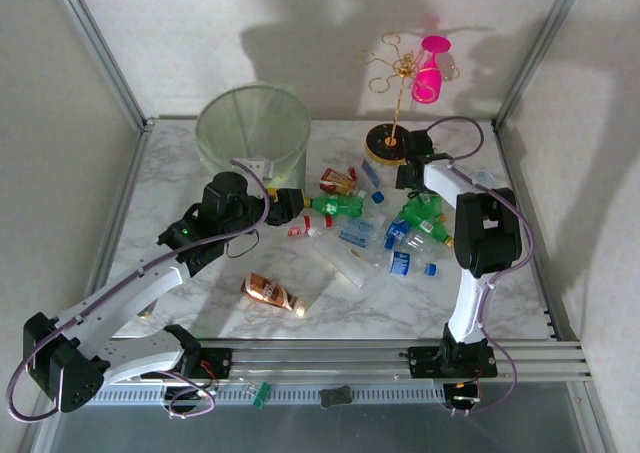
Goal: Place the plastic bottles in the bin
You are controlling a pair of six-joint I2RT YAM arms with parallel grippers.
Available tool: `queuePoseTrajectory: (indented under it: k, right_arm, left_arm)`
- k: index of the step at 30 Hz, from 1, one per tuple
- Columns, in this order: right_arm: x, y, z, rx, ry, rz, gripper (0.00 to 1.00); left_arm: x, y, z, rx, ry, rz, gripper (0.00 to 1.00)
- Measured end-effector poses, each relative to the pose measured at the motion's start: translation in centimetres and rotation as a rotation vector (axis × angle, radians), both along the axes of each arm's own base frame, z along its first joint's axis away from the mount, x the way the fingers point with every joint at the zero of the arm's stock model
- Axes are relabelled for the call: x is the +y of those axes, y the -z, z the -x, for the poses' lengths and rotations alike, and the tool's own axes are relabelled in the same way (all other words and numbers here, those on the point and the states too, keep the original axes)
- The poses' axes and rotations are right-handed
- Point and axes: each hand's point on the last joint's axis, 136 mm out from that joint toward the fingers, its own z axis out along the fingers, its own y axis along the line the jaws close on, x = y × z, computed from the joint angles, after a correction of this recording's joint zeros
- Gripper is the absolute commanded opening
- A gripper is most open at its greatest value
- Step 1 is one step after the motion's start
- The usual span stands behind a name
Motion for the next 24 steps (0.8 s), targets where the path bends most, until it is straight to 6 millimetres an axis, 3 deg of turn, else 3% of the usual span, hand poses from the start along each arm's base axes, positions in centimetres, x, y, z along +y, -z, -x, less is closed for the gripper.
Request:
queuePoseTrajectory:
  k: [12, 20, 24]
  right_arm:
    - [-2.6, 0.7, -0.4, -0.005, 0.054, -0.107, 0.87]
    - [-3.8, 2.3, 0.4, 0.007, 0.098, -0.163, 0.84]
    - [-4.1, 2.8, 0.7, 0.013, 0.115, -0.182, 0.76]
  left_arm:
    - [0.0, 0.0, 0.0, 0.000, -0.001, -0.001, 0.70]
    - [0.1, 0.0, -0.1, -0.001, -0.006, -0.003, 0.70]
    - [0.1, 0.0, -0.1, -0.001, -0.007, -0.003, 0.70]
